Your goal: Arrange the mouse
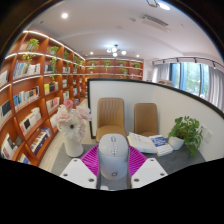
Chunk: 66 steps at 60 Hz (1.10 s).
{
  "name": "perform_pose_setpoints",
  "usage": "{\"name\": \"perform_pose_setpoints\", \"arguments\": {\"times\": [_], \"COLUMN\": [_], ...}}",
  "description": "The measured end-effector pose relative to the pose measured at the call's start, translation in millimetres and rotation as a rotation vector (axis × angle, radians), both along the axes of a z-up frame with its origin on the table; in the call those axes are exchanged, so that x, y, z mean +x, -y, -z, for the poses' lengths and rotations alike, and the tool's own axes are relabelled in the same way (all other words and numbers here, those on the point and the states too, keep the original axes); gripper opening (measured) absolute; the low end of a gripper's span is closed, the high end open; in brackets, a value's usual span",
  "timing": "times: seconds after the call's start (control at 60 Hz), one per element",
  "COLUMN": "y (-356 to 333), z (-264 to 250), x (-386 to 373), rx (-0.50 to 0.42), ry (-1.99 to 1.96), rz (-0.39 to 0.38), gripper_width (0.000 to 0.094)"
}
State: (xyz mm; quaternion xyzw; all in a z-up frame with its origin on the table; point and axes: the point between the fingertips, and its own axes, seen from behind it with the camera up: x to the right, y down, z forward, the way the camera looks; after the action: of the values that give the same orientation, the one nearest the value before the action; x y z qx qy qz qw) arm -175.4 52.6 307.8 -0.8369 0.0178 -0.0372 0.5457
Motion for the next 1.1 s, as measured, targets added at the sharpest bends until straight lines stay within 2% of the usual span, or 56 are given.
{"name": "perform_pose_setpoints", "arguments": {"times": [0.083, 0.217, 0.4, 0.583, 0.683, 0.867, 0.917, 0.983, 1.0, 1.1], "y": [3.6, 19.1, 57.2, 80.6, 81.1, 80.4, 80.6, 81.2, 81.3, 80.1], "z": [16.2, 105.0, 243.6, 316.3, 322.1, 323.0, 322.5, 313.9, 310.5, 277.5], "x": [-45.1, -102.1, -128.9, -130.7, -130.9, -131.5, -132.2, -128.9, -127.1, -123.4], "rx": [-0.024, -0.145, -0.358, -0.443, -0.425, -0.427, -0.429, -0.420, -0.417, -0.373], "ry": [-0.037, -0.061, -0.028, -0.023, -0.032, -0.034, -0.040, -0.054, -0.057, -0.086], "rz": [-0.051, -0.095, -0.112, -0.099, -0.092, -0.098, -0.105, -0.089, -0.081, -0.079], "gripper_width": [0.0342, 0.0341, 0.0342, 0.0362, 0.0365, 0.0497, 0.0577, 0.0858, 0.0880, 0.0865]}}
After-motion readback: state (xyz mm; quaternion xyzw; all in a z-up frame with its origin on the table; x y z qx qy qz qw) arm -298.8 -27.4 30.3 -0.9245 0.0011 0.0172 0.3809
